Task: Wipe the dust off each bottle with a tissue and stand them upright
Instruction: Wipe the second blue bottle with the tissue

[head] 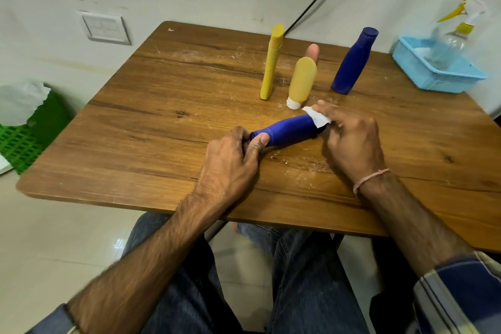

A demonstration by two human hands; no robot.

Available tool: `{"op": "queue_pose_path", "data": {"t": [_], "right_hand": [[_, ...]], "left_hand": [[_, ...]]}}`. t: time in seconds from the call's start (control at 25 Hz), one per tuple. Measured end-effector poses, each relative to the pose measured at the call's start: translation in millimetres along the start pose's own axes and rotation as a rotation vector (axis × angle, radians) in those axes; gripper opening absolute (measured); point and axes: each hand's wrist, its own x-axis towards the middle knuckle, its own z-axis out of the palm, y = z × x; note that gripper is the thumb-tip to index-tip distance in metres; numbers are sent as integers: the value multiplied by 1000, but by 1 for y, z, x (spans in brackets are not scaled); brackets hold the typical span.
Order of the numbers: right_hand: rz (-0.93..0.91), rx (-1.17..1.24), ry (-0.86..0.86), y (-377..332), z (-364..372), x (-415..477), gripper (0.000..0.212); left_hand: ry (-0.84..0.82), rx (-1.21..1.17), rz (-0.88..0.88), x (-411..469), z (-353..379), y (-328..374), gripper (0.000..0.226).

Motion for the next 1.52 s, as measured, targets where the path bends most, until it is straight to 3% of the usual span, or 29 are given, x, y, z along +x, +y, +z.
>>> {"op": "queue_pose_path", "data": {"t": [0.12,0.32,0.4,0.52,0.6,0.68,0.88,0.96,1.12,1.4,1.52], "right_hand": [[-28,44,-5,-14,3,-5,51],[-432,113,-103,-43,12,-35,53],[-352,91,-95,-25,8,-31,55],[4,44,-83,5,-4,-22,52],[97,20,-82,6,-5,-21,48],[34,22,-105,-11,-1,-29,50],[-327,131,-212,-43,14,-55,55],[-290,98,-206,-26,11,-46,53],[18,11,-237,-9,5,-24,46],[-406,73,-391,-45,13,-63,58],[-426,14,-385,-19,-1,-59,53]], "left_hand": [[5,0,6,0,0,0,39],[26,-2,45,-2,-1,-1,37],[15,-24,27,-2,-3,1,28],[-19,-67,-9,-3,-5,4,35],[-20,-54,17,-4,-6,5,36],[-12,-45,42,-4,-6,5,36],[-3,-34,74,-6,-4,3,37],[-2,-33,63,-6,-3,3,36],[-4,-3,74,-4,-1,6,34],[37,-40,72,-5,-1,2,32],[18,-61,39,-4,-2,2,35]]}}
